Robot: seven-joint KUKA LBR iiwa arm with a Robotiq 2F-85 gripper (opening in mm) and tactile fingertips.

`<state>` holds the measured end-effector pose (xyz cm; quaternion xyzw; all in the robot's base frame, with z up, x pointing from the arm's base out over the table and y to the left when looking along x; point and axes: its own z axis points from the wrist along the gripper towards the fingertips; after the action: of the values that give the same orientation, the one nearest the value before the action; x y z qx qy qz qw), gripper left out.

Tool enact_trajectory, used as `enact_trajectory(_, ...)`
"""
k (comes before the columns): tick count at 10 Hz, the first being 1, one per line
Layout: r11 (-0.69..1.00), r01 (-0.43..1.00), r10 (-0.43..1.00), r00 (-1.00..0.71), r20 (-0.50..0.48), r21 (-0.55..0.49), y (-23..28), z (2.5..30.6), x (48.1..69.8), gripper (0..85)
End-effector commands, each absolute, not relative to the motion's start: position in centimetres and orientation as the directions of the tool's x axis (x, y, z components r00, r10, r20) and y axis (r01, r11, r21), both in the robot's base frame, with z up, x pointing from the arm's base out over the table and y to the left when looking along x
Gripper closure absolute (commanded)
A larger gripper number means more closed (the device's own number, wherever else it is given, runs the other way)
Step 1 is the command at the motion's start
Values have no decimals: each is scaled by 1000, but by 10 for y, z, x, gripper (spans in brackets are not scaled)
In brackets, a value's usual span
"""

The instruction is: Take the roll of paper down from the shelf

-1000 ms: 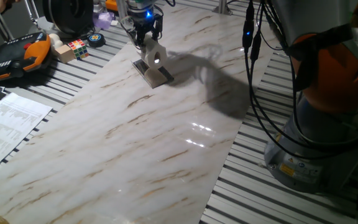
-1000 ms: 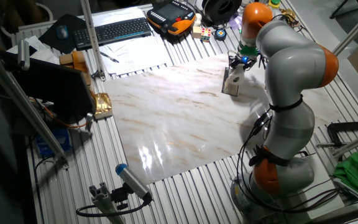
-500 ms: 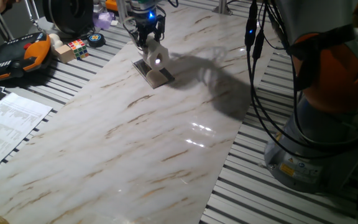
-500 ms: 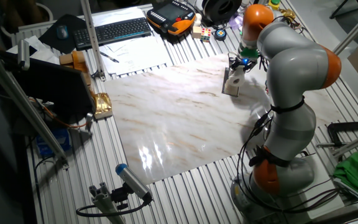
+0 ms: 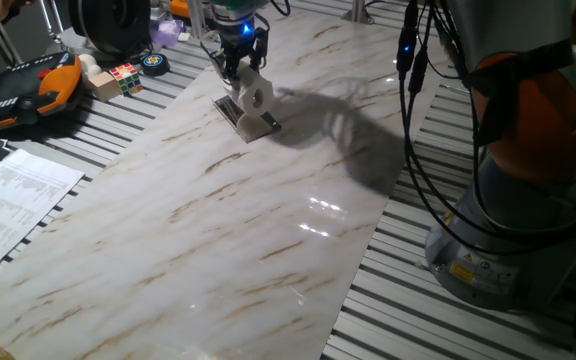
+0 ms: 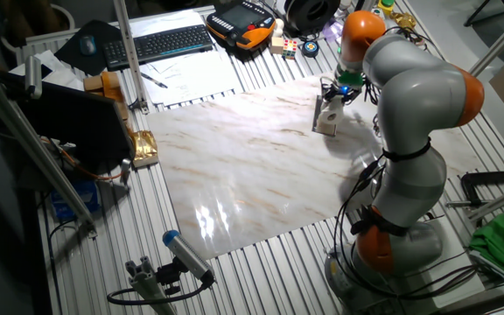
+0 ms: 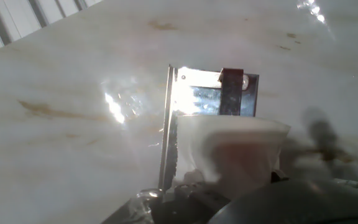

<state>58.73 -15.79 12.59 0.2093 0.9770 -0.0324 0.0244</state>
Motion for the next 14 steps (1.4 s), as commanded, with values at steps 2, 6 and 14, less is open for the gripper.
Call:
enact_trajectory(2,910,412,408,-911,-65,-50,-154,125,583,520)
enact_trajectory(6,906,421,418,-906,-70,-43,-145,126,572,503)
enact_trajectory(14,899,436,433,-898,-71,-37,-132,125,554,483)
